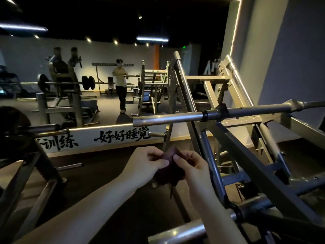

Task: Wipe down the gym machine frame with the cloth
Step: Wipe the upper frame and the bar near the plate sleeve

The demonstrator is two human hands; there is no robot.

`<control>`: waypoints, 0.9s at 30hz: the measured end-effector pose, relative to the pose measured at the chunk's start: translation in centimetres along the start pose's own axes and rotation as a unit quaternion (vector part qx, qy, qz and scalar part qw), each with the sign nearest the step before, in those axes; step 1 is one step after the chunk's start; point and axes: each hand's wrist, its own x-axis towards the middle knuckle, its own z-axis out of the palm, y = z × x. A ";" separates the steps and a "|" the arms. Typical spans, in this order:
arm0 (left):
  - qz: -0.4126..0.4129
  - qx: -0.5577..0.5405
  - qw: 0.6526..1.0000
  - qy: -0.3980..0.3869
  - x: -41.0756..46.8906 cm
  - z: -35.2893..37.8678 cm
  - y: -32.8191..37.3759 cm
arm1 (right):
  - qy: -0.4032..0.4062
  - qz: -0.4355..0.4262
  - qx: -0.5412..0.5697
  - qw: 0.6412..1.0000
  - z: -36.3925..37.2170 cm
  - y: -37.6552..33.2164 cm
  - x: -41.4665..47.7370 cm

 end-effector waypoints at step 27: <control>0.160 0.281 0.929 -0.180 32.0 -16.4 -11.6 | 0.276 -0.087 -0.187 0.939 10.2 5.1 28.8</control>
